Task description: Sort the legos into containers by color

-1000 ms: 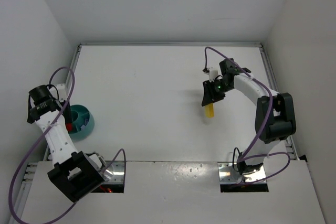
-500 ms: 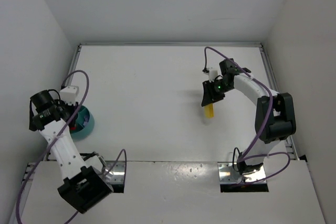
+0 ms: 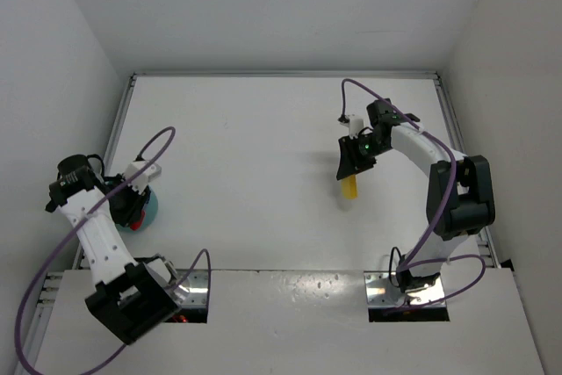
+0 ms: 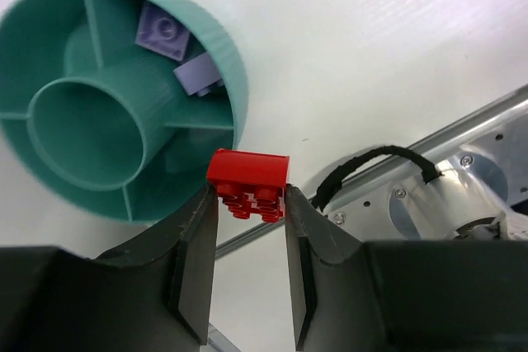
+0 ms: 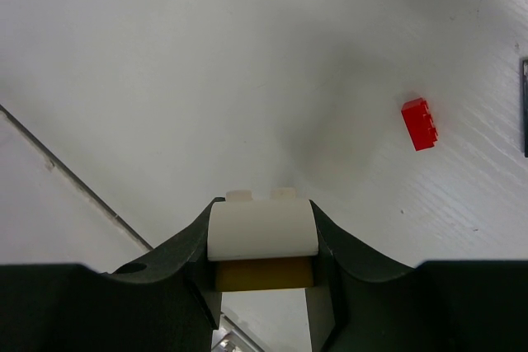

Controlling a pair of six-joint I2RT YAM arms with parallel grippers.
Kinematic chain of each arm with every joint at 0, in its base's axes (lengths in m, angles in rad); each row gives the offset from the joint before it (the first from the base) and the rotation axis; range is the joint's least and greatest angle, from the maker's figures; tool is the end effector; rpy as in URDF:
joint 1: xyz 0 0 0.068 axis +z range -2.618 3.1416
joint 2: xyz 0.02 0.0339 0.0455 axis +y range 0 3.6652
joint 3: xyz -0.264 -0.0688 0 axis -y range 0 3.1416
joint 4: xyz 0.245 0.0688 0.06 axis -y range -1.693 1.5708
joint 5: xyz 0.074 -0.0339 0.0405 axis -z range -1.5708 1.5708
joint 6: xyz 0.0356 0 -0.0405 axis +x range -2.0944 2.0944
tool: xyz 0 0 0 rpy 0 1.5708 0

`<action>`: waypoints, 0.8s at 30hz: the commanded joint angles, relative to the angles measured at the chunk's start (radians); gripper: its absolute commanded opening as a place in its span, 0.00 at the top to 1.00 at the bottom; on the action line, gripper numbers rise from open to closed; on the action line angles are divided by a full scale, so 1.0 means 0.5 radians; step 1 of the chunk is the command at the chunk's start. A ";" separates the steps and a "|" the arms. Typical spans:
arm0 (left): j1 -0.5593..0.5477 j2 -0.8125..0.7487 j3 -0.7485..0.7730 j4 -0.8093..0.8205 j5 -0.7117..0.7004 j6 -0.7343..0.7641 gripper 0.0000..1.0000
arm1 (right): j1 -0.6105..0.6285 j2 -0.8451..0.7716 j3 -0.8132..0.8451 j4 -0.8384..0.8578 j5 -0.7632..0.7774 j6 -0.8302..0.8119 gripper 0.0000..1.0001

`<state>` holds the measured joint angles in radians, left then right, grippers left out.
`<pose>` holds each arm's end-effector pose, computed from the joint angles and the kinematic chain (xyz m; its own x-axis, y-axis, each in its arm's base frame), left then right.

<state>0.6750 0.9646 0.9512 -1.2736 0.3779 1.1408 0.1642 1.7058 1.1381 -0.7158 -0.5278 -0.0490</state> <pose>0.1217 0.0806 0.2844 -0.7671 0.4682 -0.4387 0.4728 0.8747 0.1069 0.3168 0.0707 0.1935 -0.9312 -0.1972 -0.3067 -0.3280 0.8203 0.4685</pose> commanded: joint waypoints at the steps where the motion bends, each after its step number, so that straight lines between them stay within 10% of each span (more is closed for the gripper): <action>1: 0.018 0.135 0.073 -0.061 0.082 0.292 1.00 | -0.003 -0.021 0.065 -0.001 -0.052 -0.025 1.00; 24: 0.018 0.218 0.129 -0.061 -0.050 0.986 1.00 | -0.003 0.015 0.046 -0.001 -0.052 -0.025 1.00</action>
<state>0.6750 1.0641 0.9806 -1.2896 0.3347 1.5738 0.1642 1.7161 1.1381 -0.7189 -0.5297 -0.0525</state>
